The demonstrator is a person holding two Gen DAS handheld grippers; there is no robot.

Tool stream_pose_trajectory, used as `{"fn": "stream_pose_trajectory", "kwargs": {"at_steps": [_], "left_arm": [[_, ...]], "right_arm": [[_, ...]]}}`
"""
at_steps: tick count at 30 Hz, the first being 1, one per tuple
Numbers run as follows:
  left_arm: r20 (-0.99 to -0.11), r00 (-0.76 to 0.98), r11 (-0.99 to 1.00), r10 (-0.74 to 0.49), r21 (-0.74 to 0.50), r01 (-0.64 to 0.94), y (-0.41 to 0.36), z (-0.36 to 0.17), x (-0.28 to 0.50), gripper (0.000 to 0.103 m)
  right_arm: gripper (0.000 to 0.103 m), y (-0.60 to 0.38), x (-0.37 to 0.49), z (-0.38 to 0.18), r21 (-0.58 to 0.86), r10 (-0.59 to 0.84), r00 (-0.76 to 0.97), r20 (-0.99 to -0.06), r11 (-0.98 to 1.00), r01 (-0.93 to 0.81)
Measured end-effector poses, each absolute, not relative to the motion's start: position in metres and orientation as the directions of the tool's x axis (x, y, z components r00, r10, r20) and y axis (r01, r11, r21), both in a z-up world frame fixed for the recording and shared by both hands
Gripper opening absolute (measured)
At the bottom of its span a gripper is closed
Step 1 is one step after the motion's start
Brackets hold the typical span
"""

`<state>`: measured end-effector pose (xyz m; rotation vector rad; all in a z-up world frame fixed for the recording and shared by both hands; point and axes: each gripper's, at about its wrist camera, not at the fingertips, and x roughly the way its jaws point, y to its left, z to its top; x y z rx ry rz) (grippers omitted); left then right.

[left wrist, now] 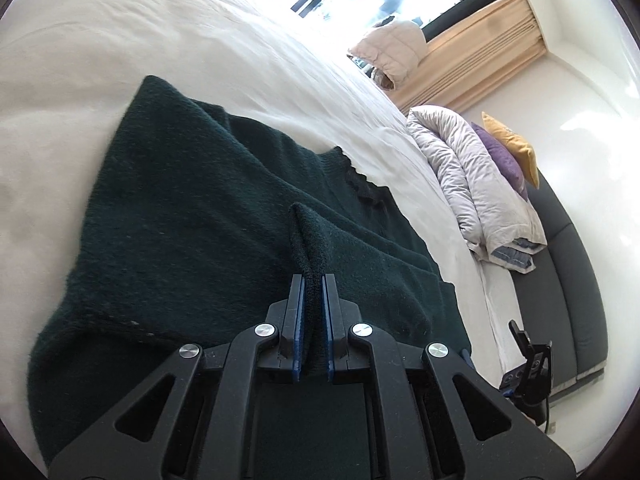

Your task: Fold small clothes

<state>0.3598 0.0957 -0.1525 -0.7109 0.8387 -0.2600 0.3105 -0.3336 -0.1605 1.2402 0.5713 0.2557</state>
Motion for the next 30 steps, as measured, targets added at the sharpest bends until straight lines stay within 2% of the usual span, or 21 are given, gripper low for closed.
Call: {"fn": "stream_pose_trajectory", "kwargs": {"at_steps": [6,12,16,19,21,27,30], "left_arm": [[-0.600,0.636,0.730,-0.486,-0.678,-0.082,0.114,-0.158,0.369,0.007],[-0.632,0.617,0.761,-0.468,-0.643,-0.081,0.107,-0.171,0.371,0.007],[-0.637,0.618,0.768,-0.461,-0.635,-0.081,0.104,-0.171,0.371,0.007],[-0.621,0.628,0.754,-0.469,-0.651,-0.081,0.106,-0.170,0.370,0.007],[-0.622,0.630,0.758,-0.465,-0.647,-0.079,0.104,-0.168,0.372,0.007],[-0.603,0.655,0.781,-0.456,-0.623,-0.030,0.101,-0.156,0.374,0.007],[-0.615,0.644,0.782,-0.455,-0.622,-0.041,0.103,-0.172,0.377,0.007]], "right_arm": [[0.083,-0.341,0.299,-0.163,0.950,0.441,0.862,-0.250,0.284,0.130],[0.081,-0.328,0.281,-0.171,0.948,0.475,0.830,-0.293,0.260,0.186],[0.081,-0.326,0.289,-0.173,0.930,0.471,0.813,-0.342,0.291,0.223],[0.078,-0.323,0.300,-0.174,0.893,0.463,0.772,-0.436,0.333,0.304],[0.078,-0.319,0.305,-0.173,0.877,0.459,0.759,-0.462,0.364,0.314],[0.078,-0.336,0.311,-0.172,0.899,0.448,0.789,-0.420,0.324,0.294],[0.073,-0.338,0.309,-0.173,0.879,0.455,0.766,-0.455,0.369,0.303]]}}
